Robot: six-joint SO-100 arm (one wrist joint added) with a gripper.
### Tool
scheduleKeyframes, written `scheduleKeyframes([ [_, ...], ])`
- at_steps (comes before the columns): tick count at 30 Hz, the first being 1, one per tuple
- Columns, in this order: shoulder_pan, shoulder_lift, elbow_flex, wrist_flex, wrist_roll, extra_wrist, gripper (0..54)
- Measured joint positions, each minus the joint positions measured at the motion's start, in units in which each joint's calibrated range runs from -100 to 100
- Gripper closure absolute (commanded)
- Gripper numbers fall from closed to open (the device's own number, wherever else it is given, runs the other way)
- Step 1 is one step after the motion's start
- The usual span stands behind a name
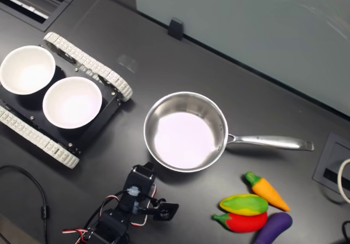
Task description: Pick up the chilli and place them in the pan
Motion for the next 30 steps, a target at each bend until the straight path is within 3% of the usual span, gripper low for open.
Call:
scheduleKeyframes([
  [7,-1.7,0.0,0.0,2.5,1.3,-0.3,53.6],
  [30,-1.7,0.0,0.0,2.6,1.4,0.0,53.6],
])
